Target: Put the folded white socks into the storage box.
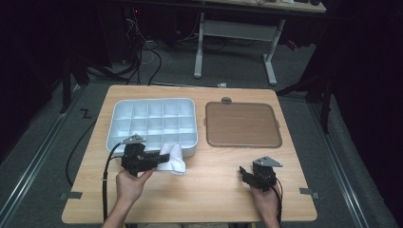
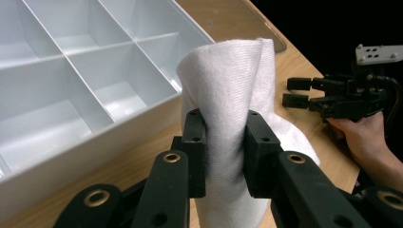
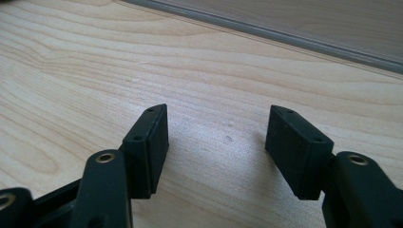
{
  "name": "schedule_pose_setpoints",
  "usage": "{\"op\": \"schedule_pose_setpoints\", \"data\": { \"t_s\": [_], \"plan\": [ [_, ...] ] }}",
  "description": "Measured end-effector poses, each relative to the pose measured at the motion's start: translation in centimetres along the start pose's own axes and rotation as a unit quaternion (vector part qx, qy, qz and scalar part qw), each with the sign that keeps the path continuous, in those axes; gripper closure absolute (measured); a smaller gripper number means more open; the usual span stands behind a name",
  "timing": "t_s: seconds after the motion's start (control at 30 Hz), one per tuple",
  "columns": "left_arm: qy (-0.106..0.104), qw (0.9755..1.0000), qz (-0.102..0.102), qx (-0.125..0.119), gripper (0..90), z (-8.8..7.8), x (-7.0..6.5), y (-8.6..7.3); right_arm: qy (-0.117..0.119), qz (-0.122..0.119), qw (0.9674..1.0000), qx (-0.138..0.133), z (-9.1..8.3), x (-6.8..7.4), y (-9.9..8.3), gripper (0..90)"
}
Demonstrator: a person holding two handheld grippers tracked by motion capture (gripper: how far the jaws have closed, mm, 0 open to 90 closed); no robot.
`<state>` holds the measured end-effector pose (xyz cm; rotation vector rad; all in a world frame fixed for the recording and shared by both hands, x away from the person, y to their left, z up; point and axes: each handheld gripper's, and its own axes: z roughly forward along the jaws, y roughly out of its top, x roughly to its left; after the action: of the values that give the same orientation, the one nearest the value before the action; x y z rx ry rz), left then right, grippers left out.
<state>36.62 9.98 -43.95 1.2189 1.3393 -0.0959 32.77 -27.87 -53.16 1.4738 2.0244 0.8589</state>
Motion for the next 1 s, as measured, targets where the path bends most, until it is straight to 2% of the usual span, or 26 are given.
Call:
{"op": "schedule_pose_setpoints", "data": {
  "t_s": [0.23, 0.4, 0.5, 0.57, 0.67, 0.8, 1.0],
  "plan": [
    [-0.001, 1.0, 0.004, 0.002, 74.2, 0.4, -0.4, 2.0, 0.001, -0.001, 1.0, 0.0, 0.0, 0.0, 0.0, 39.9],
    [-0.018, 0.9994, -0.029, 0.005, 74.2, 0.8, -0.4, 4.0, 0.002, -0.001, 1.0, 0.0, 0.0, 0.0, 0.0, 39.3],
    [-0.014, 0.9993, -0.034, 0.007, 74.2, 1.1, -0.2, 5.0, 0.002, 0.0, 1.0, 0.001, 0.0, 0.0, 0.0, 39.0],
    [-0.021, 0.9984, -0.051, 0.009, 74.2, 1.3, 0.0, 5.7, 0.002, 0.0, 1.0, 0.001, 0.0, 0.0, 0.0, 38.9],
    [-0.016, 0.9987, -0.048, 0.011, 74.2, 1.8, 0.1, 6.4, 0.002, 0.0, 1.0, 0.001, 0.0, 0.0, 0.0, 38.9],
    [-0.013, 0.9976, -0.066, 0.015, 74.2, 2.3, 0.7, 6.9, 0.002, 0.0, 1.0, 0.001, 0.0, 0.1, 0.0, 38.9],
    [0.005, 0.9968, -0.077, 0.019, 74.2, 2.9, 2.1, 7.5, 0.002, -0.001, 1.0, 0.001, 0.0, 0.1, 0.0, 38.6]
  ]
}}
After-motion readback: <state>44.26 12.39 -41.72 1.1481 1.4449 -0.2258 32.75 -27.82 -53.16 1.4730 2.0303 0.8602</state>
